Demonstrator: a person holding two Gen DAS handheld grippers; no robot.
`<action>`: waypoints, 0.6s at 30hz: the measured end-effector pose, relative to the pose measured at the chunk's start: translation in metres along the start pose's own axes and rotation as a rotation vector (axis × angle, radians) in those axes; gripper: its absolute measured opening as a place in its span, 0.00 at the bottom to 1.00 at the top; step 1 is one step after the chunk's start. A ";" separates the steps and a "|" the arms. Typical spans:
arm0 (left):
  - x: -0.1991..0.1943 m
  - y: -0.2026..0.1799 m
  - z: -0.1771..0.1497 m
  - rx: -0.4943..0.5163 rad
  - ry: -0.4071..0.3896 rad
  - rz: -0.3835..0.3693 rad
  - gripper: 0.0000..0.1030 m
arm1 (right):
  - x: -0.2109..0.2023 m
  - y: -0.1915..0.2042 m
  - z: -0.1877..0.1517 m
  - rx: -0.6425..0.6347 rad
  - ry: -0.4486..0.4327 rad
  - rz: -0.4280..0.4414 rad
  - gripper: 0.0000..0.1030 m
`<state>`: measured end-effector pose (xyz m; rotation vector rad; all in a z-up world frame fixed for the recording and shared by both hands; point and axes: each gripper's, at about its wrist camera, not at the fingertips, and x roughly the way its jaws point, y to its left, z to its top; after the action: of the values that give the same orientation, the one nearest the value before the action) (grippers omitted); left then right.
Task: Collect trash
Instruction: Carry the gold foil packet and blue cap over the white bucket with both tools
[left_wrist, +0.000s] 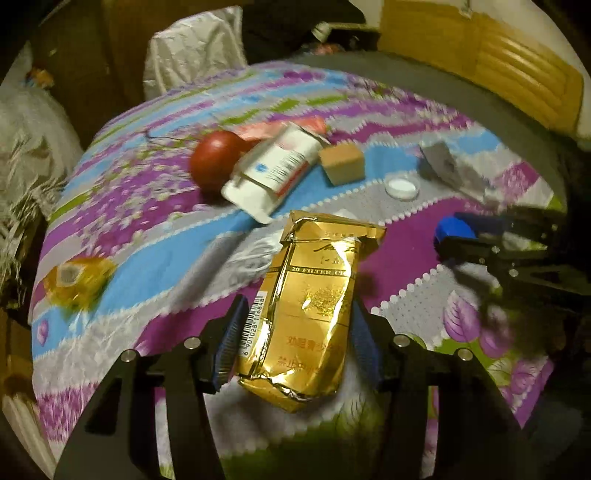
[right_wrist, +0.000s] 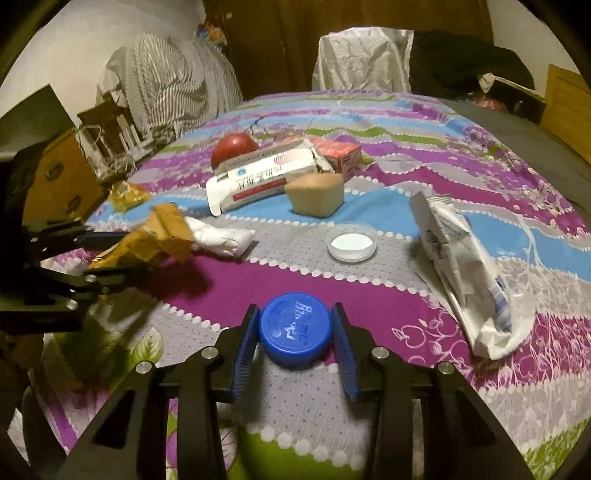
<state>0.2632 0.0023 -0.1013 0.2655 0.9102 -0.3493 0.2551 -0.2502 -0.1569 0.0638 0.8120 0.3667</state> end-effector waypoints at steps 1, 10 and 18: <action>-0.012 0.004 -0.004 -0.030 -0.030 0.004 0.51 | -0.003 0.001 -0.001 0.002 -0.009 -0.001 0.40; -0.085 0.006 -0.024 -0.199 -0.253 0.125 0.51 | -0.069 0.043 0.004 -0.027 -0.216 -0.037 0.40; -0.145 -0.010 -0.032 -0.311 -0.470 0.275 0.51 | -0.146 0.086 0.014 -0.089 -0.432 -0.093 0.40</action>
<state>0.1541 0.0311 -0.0048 0.0147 0.4455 -0.0069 0.1478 -0.2189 -0.0288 0.0202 0.3701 0.2865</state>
